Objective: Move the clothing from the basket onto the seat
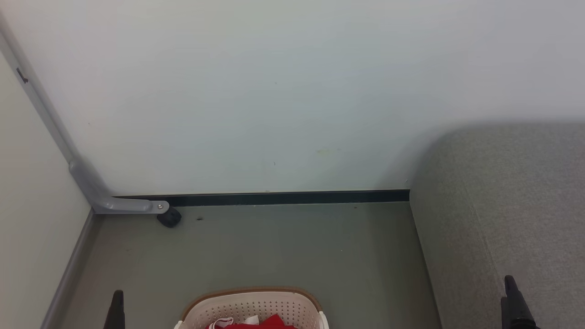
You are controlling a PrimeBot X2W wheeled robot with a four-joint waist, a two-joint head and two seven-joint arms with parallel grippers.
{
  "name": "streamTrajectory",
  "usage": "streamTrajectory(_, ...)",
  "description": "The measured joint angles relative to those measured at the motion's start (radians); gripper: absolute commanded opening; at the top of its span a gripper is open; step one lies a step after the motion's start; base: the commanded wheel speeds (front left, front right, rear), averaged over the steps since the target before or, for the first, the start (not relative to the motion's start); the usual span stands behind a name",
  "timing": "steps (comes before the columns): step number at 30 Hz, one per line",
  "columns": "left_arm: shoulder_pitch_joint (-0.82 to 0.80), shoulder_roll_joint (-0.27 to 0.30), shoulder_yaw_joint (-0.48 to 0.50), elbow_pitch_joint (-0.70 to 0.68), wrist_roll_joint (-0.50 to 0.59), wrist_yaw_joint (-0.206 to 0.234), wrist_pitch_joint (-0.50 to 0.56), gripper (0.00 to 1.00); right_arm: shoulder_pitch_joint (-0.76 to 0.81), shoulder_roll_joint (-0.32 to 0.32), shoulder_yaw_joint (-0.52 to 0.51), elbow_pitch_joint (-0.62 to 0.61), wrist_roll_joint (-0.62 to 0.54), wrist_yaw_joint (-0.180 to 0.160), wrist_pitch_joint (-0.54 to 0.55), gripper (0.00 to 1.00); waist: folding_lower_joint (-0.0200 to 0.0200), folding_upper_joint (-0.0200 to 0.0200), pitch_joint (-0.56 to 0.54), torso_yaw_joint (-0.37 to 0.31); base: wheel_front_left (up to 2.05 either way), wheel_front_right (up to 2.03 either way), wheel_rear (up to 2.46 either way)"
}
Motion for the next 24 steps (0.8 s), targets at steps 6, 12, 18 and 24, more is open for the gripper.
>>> streamTrajectory(6, -0.002, -0.004, 0.019, -0.04, 0.063, 0.041, -0.018, 1.0, -0.003, 0.001, 0.001, -0.041, -0.081, -0.021, -0.018, 1.0, 0.0, 0.0, -0.002, 0.002, 0.0, 0.0, 0.0)
streamTrajectory(12, -0.005, -0.006, 0.025, -0.106, 0.195, 0.087, -0.036, 1.0, -0.015, 0.002, 0.017, -0.08, -0.185, -0.031, -0.036, 1.0, 0.0, 0.0, -0.005, 0.005, 0.0, 0.0, 0.0)
streamTrajectory(18, -0.006, -0.006, 0.016, -0.192, 0.39, 0.108, -0.054, 1.0, -0.023, 0.002, 0.025, -0.12, -0.298, -0.044, -0.053, 1.0, 0.0, 0.0, -0.009, 0.008, 0.0, 0.0, 0.0)
streamTrajectory(24, -0.01, -0.01, 0.051, -0.214, 0.533, 0.118, -0.073, 1.0, -0.023, 0.002, 0.047, -0.148, -0.424, -0.051, -0.071, 1.0, 0.0, 0.0, -0.011, 0.01, 0.0, 0.0, 0.0)
